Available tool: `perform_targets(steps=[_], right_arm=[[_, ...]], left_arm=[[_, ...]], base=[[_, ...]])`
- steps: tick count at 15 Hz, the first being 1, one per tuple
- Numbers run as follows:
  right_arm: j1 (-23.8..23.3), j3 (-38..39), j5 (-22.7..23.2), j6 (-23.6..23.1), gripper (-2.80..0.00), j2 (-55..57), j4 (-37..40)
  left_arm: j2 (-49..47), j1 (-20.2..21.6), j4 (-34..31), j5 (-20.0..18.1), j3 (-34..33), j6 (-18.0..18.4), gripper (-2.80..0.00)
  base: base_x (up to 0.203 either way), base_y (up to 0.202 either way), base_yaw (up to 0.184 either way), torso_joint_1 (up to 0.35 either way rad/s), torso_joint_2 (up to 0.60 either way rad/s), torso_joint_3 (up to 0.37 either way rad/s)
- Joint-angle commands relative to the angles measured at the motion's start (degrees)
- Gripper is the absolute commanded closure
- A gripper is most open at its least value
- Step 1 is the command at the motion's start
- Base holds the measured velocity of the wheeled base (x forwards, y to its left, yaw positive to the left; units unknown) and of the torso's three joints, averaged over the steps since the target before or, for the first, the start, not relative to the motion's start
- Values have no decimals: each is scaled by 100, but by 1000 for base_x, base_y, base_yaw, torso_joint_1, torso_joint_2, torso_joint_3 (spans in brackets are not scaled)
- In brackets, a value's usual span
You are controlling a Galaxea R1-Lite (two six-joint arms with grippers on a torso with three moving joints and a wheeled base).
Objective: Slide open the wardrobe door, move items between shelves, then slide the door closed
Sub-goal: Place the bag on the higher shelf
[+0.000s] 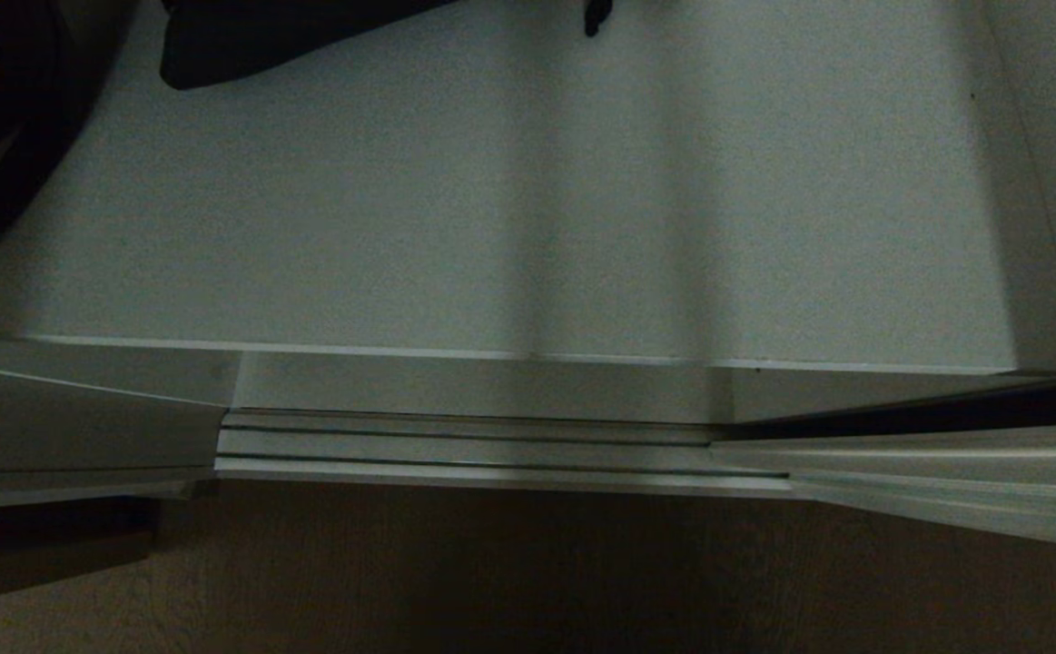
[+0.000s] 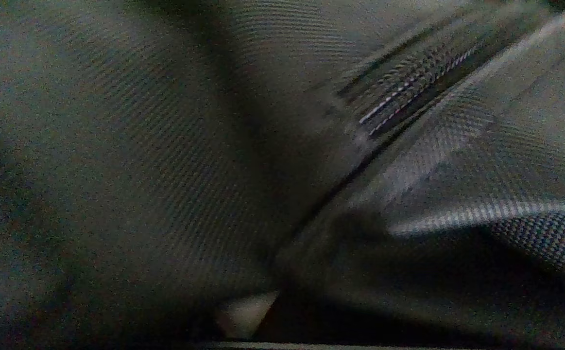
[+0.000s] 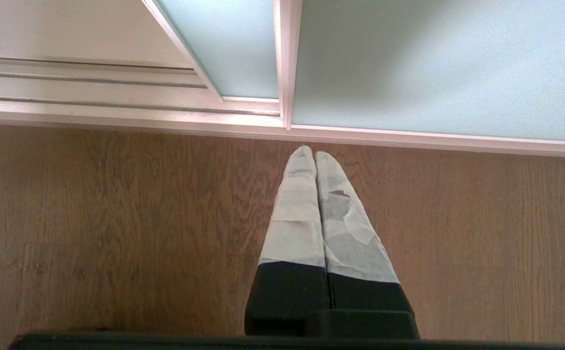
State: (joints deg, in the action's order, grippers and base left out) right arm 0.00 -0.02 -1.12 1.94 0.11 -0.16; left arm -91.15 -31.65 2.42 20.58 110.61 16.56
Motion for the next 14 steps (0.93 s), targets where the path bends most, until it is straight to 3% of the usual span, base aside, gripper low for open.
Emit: perform_targets(steps=[1, 6, 7, 11, 14], right_arm=[[0, -6, -2, -1, 0, -2, -2], [0, -6, -2, -1, 0, -2, -2], [0, -6, -2, 3, 0, -2, -2], [0, -5, -2, -1, 0, -2, -2], [0, -6, -2, 1, 0, -2, -2]], left_arm=[[188, 34, 34, 4, -2, -29, -280], [132, 18, -251, -45, -30, -361, -280], [57, 0, -204, -43, -16, -410, 0], [-176, -175, 294, -52, 14, -572, 0], [-37, -147, -25, 2, 14, -447, 0]], base=[[0, 0, 0, 0, 0, 0], [0, 0, 0, 0, 0, 0], [0, 0, 0, 0, 0, 0], [0, 0, 0, 0, 0, 0], [0, 0, 0, 0, 0, 0]])
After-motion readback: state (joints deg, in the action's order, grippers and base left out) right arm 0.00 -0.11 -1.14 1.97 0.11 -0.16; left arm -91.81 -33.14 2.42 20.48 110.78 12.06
